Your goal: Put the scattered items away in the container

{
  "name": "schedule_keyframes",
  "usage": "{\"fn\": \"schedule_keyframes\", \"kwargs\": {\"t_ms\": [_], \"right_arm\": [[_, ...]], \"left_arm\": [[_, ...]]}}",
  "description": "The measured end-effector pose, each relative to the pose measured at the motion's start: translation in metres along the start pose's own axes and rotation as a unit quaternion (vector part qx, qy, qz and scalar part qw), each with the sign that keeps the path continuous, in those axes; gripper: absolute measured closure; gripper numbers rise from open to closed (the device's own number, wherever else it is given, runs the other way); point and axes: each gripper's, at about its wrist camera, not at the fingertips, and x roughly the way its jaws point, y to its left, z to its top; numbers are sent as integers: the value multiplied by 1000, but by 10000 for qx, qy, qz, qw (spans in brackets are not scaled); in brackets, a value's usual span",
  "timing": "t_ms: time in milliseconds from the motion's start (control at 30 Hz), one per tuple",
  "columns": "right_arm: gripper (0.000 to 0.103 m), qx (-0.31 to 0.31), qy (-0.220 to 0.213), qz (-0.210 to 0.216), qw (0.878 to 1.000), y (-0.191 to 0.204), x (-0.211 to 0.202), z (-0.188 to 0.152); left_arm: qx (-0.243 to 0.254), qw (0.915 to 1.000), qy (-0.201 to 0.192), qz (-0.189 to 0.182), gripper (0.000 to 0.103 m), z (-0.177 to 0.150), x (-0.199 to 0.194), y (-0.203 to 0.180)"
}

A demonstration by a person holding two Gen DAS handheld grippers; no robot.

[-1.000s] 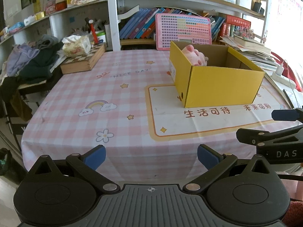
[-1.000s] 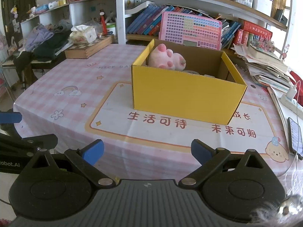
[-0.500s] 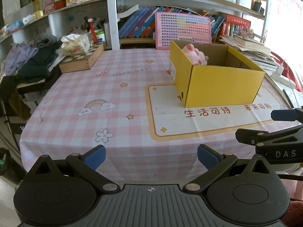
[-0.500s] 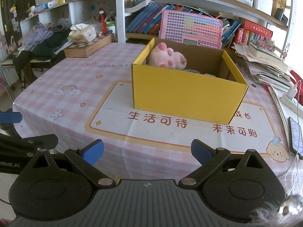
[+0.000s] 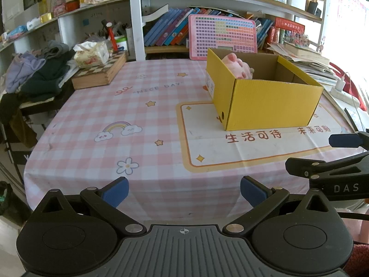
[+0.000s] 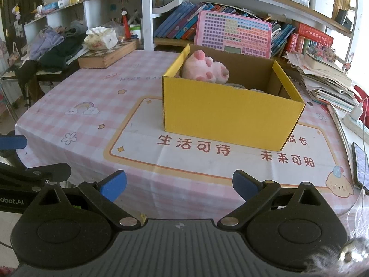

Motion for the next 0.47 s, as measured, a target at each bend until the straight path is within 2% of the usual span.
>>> {"fn": "schedule_keyframes", "kwargs": {"t_ms": [467], "right_arm": [[4,38,51,-61,10000,0,1,2]], "left_arm": [[-183,9994,-159,-230,0,1,2,9]]}}
